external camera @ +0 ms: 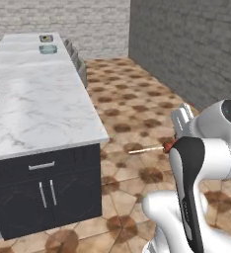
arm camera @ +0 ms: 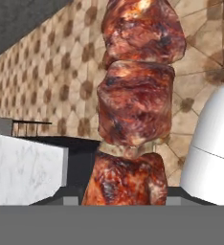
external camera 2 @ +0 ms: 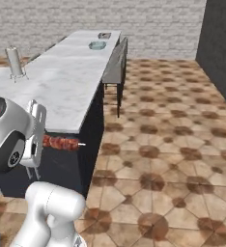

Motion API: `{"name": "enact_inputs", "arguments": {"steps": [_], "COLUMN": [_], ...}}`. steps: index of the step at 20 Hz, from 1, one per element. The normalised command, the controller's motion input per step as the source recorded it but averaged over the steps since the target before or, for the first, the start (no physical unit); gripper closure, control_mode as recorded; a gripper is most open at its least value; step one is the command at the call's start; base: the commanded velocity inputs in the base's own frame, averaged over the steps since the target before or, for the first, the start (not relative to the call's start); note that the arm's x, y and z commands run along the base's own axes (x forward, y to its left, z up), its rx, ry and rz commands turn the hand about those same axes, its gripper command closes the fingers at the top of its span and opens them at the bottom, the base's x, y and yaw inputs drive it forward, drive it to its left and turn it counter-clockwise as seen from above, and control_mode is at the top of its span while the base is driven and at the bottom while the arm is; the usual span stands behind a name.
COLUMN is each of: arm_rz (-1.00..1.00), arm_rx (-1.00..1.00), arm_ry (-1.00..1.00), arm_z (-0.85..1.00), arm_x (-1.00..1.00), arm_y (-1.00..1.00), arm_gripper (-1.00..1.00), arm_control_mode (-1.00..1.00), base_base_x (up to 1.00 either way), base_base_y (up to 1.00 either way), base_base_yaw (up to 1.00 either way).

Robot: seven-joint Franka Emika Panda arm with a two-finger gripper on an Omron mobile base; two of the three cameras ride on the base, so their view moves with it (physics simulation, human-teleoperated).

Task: Place the cold items (mango and lime) from the fridge in one tupperware on the dining counter. Place the warm items (hot dog and kebab skewer) in the stove area in another tupperware.

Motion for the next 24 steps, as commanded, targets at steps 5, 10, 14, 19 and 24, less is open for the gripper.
{"name": "enact_inputs", "arguments": {"steps": [5, 10, 14, 19, 24], "arm_rz": [0.00, 0.00, 0.00, 0.00, 0.00], "arm_rx": [0.00, 0.00, 0.00, 0.00, 0.00], "arm_ry": [0.00, 0.00, 0.00, 0.00, 0.00], "arm_z": [0.00, 0.00, 0.00, 0.00, 0.00], "arm_x": [0.00, 0.00, 0.00, 0.00, 0.00], "arm_y": [0.00, 0.00, 0.00, 0.00, 0.00], "arm_gripper": [1.00, 1.00, 1.00, 1.00, 1.00], "arm_control_mode": [1.00, 1.00, 1.00, 1.00, 1.00], "base_base_x": [0.72, 0.76, 0.84, 0.73, 0.53], "base_base_y": [-0.79, -0.79, -0.71, -0.80, -0.95], "base_base_yaw": [0.13, 0.30, 0.59, 0.61, 0.44]}}
